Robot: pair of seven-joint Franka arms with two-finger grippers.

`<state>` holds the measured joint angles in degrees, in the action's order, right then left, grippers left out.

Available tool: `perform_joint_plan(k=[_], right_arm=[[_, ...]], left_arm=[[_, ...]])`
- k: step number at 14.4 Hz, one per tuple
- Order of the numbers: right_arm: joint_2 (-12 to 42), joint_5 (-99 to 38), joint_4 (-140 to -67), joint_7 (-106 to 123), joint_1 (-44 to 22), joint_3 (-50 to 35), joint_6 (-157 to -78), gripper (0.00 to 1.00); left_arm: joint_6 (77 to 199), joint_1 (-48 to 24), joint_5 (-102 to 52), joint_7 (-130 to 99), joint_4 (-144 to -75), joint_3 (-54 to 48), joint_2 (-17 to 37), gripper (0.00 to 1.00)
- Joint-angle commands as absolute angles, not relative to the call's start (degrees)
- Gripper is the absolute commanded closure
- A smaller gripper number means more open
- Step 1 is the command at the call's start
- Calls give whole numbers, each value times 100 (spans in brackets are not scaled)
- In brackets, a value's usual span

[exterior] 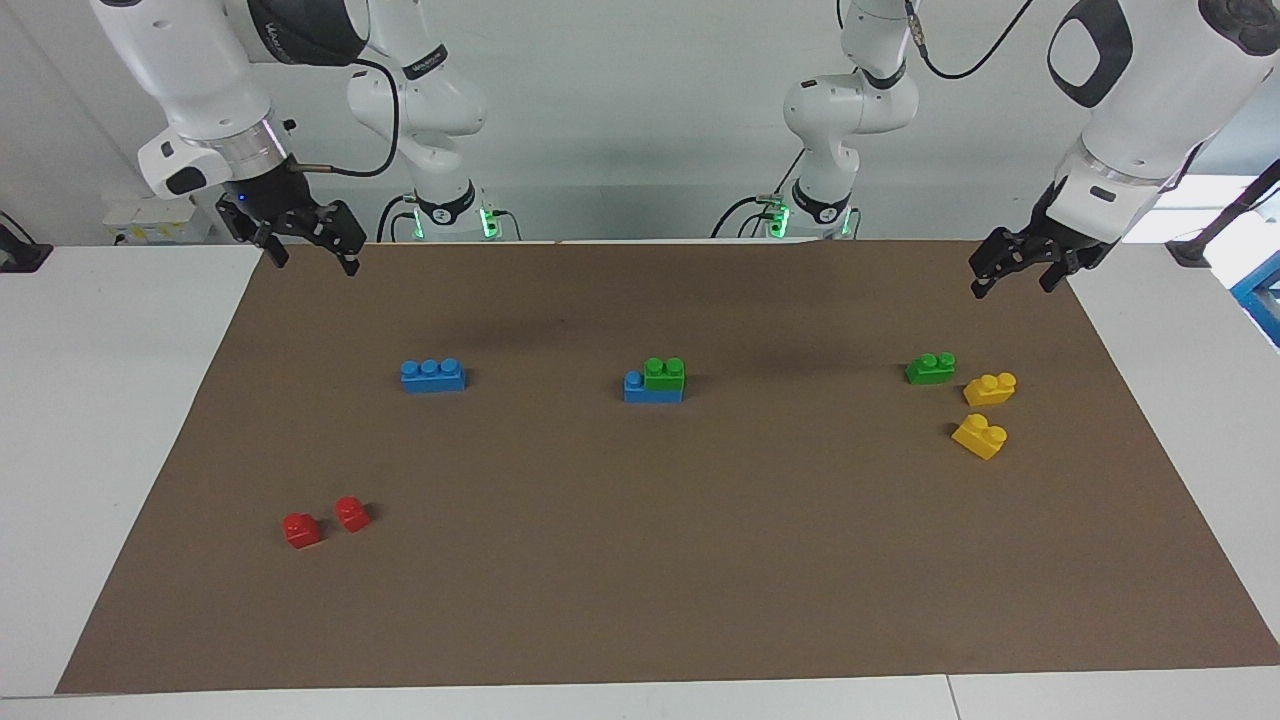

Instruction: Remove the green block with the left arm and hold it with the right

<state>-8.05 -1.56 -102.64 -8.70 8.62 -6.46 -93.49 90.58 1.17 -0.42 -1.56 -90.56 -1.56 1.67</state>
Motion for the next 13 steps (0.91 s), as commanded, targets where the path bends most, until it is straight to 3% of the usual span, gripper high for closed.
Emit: perform_joint_plan(k=[1, 9, 13], right_arm=[[-1002, -53, -10546, -966, 879, -703, -9404, 0], [-1028, -149, -10801, -1765, 625, -791, -9667, 0], [-888, -674, -10924, -3528, 317, -791, -9817, 0]], left_arm=[[9220, 114, -149, -333, -9237, -158, 26, 0], [9492, 26, -632, -3177, -9413, -211, -53, 0], [9808, -254, -703, -5356, -9562, -220, -88, 0]])
